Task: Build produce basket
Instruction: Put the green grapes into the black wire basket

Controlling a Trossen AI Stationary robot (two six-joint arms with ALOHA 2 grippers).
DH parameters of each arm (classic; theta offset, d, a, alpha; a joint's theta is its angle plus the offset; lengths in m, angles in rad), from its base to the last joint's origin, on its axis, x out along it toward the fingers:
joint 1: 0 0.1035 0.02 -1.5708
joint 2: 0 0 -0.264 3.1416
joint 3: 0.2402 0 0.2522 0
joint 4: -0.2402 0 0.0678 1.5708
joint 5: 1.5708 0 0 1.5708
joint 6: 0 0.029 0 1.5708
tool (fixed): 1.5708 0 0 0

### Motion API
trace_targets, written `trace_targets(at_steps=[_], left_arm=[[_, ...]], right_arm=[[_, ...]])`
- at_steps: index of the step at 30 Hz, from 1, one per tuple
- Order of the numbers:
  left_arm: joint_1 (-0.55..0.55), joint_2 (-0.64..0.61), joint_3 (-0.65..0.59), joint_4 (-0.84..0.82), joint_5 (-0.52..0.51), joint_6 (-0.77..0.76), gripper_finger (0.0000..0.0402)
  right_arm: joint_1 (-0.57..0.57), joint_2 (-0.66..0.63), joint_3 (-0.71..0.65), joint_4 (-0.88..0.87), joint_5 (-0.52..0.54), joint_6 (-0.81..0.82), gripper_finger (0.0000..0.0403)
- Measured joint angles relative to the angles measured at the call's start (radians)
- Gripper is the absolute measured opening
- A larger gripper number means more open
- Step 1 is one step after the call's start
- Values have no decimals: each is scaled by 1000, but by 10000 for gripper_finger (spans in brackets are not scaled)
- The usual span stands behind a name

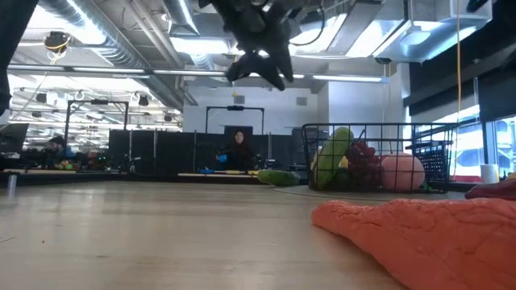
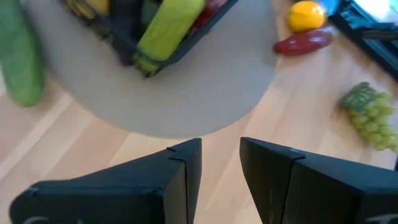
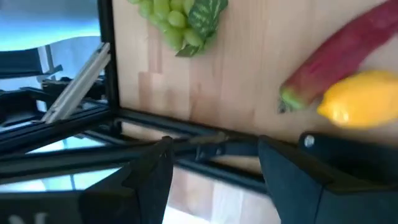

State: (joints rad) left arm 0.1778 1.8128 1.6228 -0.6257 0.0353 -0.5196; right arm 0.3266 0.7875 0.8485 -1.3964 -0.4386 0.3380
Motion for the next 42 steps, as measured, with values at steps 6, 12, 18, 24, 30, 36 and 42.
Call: trace_targets(at_steps=[6, 12, 18, 24, 30, 36, 42], left_arm=[[-28, 1, 1, -6, 0, 0, 98], [-37, 1, 1, -20, -1, 19, 98], [-44, 1, 1, -20, 0, 60, 98], [-50, 1, 1, -19, 2, 85, 98], [-55, 1, 1, -7, 15, 91, 98], [-78, 2, 1, -6, 70, 165, 98], [-110, 2, 0, 59, 153, 276, 98]], right_arm=[[26, 27, -100, 224, 2, -5, 226], [67, 82, -199, 479, 26, 10, 226], [110, 146, -273, 672, -40, 7, 226], [184, 211, -279, 757, 27, -81, 216], [248, 277, -279, 820, 45, -162, 212], [255, 315, -281, 888, 46, -209, 212], [255, 338, -339, 1003, 46, -215, 212]])
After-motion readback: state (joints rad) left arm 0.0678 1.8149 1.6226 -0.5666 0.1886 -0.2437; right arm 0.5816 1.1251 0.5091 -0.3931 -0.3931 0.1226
